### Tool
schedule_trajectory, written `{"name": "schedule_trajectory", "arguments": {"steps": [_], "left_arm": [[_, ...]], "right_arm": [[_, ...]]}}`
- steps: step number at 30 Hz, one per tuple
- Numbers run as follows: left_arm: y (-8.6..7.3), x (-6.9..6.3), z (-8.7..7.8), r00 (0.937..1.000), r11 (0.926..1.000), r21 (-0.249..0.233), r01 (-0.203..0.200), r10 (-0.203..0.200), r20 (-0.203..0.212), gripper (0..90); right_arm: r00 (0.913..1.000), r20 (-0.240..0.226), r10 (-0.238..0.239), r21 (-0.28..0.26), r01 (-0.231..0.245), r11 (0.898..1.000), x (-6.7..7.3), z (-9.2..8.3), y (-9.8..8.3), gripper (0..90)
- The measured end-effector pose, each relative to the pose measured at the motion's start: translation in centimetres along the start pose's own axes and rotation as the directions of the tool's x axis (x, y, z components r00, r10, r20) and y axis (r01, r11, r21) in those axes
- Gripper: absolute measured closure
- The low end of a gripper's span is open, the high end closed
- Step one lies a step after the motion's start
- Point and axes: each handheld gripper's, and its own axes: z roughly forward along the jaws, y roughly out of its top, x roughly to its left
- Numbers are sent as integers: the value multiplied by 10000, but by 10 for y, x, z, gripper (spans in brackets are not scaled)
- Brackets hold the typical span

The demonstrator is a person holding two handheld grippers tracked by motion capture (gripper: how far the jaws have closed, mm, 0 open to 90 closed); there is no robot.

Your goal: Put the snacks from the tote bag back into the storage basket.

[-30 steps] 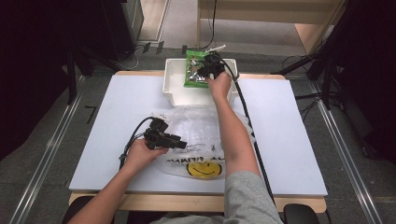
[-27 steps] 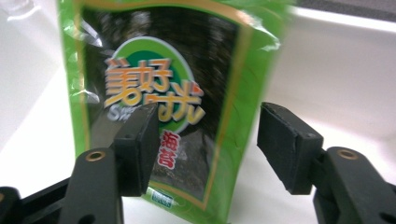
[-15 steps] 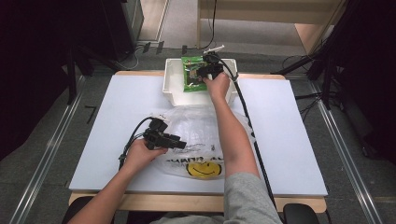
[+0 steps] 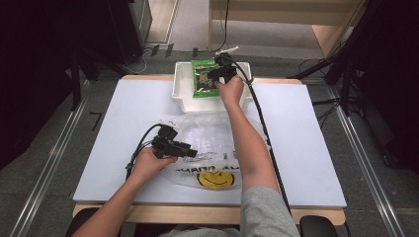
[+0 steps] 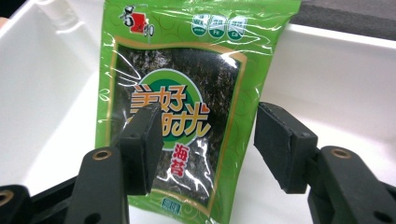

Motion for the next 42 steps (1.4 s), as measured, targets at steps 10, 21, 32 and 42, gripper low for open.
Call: {"name": "schedule_trajectory", "arguments": {"steps": [10,21,32,42], "left_arm": [[0,-1,1,10000,10000,17,45,-45,2,489],[0,-1,1,10000,10000,-11,54,-54,47,489],[0,-1,2,10000,10000,38,20,-20,-13,489],[0,-1,2,10000,10000,31,11,-11,-25,489]], "right_arm": [[9999,-120,-72,-130,71,9999,3,-10,-3,442],[9986,-373,-376,-285,365,9989,4,-25,-6,452],[9943,-870,-619,-270,598,9978,8,-43,-9,463],[9885,-1214,-900,-382,859,9956,12,-58,-14,468]]}}
